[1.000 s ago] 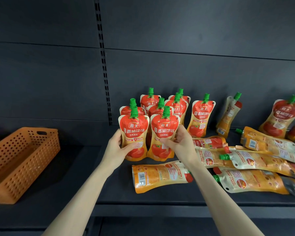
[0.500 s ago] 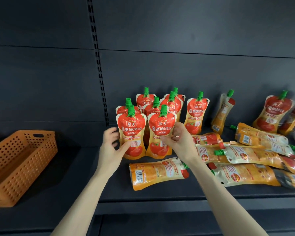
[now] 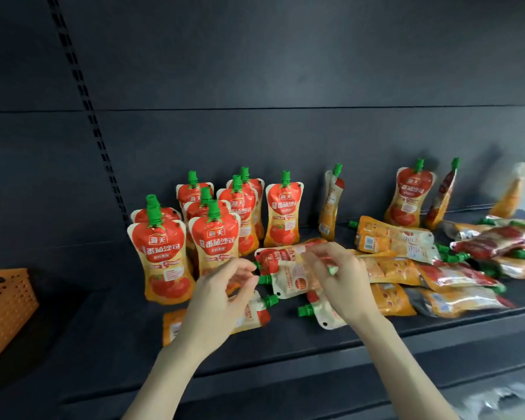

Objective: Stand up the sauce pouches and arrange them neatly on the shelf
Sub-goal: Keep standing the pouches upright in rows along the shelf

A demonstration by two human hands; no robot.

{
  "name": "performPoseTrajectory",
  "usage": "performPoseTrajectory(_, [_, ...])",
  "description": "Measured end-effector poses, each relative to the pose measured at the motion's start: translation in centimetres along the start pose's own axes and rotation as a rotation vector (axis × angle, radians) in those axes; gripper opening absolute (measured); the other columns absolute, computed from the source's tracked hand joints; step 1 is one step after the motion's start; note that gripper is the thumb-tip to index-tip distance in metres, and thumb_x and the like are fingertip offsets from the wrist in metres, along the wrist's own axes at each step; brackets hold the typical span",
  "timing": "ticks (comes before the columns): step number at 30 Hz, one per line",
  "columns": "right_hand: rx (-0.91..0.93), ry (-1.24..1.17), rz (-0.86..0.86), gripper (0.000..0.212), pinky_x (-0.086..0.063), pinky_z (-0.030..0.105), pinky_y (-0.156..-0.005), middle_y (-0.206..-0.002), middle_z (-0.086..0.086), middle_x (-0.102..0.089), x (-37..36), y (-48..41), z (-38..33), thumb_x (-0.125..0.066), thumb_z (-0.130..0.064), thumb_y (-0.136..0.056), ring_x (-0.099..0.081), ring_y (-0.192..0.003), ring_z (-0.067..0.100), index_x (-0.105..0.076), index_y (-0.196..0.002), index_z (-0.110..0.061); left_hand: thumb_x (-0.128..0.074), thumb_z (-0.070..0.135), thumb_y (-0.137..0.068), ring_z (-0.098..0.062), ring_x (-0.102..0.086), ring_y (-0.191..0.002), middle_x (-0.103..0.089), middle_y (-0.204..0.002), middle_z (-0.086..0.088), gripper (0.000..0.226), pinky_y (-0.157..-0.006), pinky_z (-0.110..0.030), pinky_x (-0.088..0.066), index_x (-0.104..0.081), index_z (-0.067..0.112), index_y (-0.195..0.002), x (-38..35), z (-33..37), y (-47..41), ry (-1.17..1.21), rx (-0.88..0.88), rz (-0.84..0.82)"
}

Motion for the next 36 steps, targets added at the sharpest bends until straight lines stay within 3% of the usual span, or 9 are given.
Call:
performPoseTrajectory(4, [-0.034,-0.003,-0.003,0.009,-0.046,0.015,-0.072,-0.088,-0.012,-0.066,5.3,0.5,4.1,-0.059,-0.016,-0.091,-0.061,-0.085,0.003,-0.067,-0.09,-0.021,-0.063,0.016,-0.087,0.002,-0.061,-0.087,-0.066,-0.086,0.017,0.008,-0.073,-0.011,-0.047,-0.064,0.022,-0.092,-6.2,1.8,-1.6,0.036,0.012,-0.064])
performPoseTrajectory(9, [-0.079,-0.008,-0.032,0.011,-0.041,0.004,-0.07,-0.085,-0.024,-0.062,12.3,0.1,9.0,-0.056,-0.018,-0.093,-0.058,-0.085,-0.007,-0.064,-0.09,-0.025,-0.063,0.013,-0.087,0.001,-0.059,-0.085,-0.065,-0.085,0.013,0.01,-0.072,-0.008,-0.044,-0.063,0.023,-0.089,-14.4,4.9,-3.0,0.088,0.056,-0.02])
performPoseTrajectory(15, [-0.084,-0.022,-0.026,0.011,-0.042,0.005,-0.068,-0.087,-0.013,-0.065,17.3,-3.8,13.7,-0.056,-0.016,-0.093,-0.059,-0.084,-0.001,-0.067,-0.092,-0.018,-0.064,0.018,-0.086,0.004,-0.059,-0.084,-0.064,-0.09,0.012,0.012,-0.07,-0.008,-0.046,-0.062,0.019,-0.098,-20.1,7.4,-8.0,0.054,0.087,0.112])
performPoseTrajectory(20, [-0.092,-0.02,0.01,0.014,-0.042,0.002,-0.068,-0.092,-0.007,-0.068,18.7,-9.3,17.8,-0.055,-0.016,-0.094,-0.06,-0.085,0.003,-0.068,-0.098,-0.014,-0.065,0.022,-0.085,-0.006,-0.059,-0.089,-0.062,-0.105,0.001,0.025,-0.075,-0.022,-0.05,-0.056,0.015,-0.108,-22.3,7.0,-15.5,0.006,0.141,0.236])
performPoseTrajectory(22, [-0.103,-0.004,0.039,0.016,-0.044,0.006,-0.071,-0.102,-0.002,-0.067,18.7,-11.5,19.5,-0.054,-0.017,-0.094,-0.06,-0.09,0.008,-0.067,-0.103,-0.012,-0.067,0.025,-0.083,-0.016,-0.057,-0.099,-0.057,-0.112,-0.005,0.035,-0.084,-0.031,-0.048,-0.053,0.013,-0.113,-23.1,6.3,-18.0,-0.045,0.156,0.32])
performPoseTrajectory(26, [-0.109,0.1,0.117,0.023,-0.047,0.037,-0.093,-0.114,0.0,-0.059,18.6,-15.0,22.4,-0.057,-0.018,-0.092,-0.054,-0.107,0.022,-0.061,-0.114,-0.014,-0.073,0.031,-0.077,-0.03,-0.041,-0.12,-0.045,-0.128,-0.016,0.063,-0.096,-0.04,-0.036,-0.043,0.006,-0.126,-24.4,4.9,-20.9,-0.151,0.249,0.473])
performPoseTrajectory(28, [-0.044,0.185,0.144,0.031,-0.036,0.033,-0.104,-0.126,0.002,-0.054,18.7,-16.7,23.3,-0.061,-0.015,-0.089,-0.045,-0.12,0.025,-0.059,-0.12,-0.013,-0.073,0.034,-0.077,-0.031,-0.041,-0.122,-0.043,-0.131,-0.016,0.069,-0.096,-0.043,-0.038,-0.04,0.006,-0.13,-25.1,4.0,-22.2,-0.142,0.267,0.481])
performPoseTrajectory(31, [-0.023,0.193,0.194,0.042,-0.023,0.023,-0.106,-0.139,0.003,-0.047,18.8,-19.4,24.1,-0.063,-0.016,-0.088,-0.037,-0.13,0.023,-0.052,-0.129,-0.013,-0.071,0.033,-0.08,-0.025,-0.049,-0.114,-0.048,-0.124,-0.012,0.059,-0.088,-0.033,-0.041,-0.043,0.008,-0.126,-25.6,3.1,-24.2,-0.072,0.255,0.499])
performPoseTrajectory(36, [-0.165,-0.031,0.147,0.05,-0.042,0.025,-0.095,-0.131,0.001,-0.053,17.7,-21.6,26.0,-0.064,-0.022,-0.088,-0.051,-0.117,0.015,-0.043,-0.133,-0.014,-0.064,0.031,-0.086,-0.015,-0.054,-0.091,-0.058,-0.104,-0.008,0.03,-0.075,-0.023,-0.04,-0.054,0.011,-0.106,-26.2,2.4,-25.2,-0.058,0.188,0.522])
Point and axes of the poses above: each hand's wrist, its own y-axis away from the middle knuckle, its own x-axis out of the back of the hand, z = x × y, the point moved 3 cm from there along -y, towards the middle knuckle
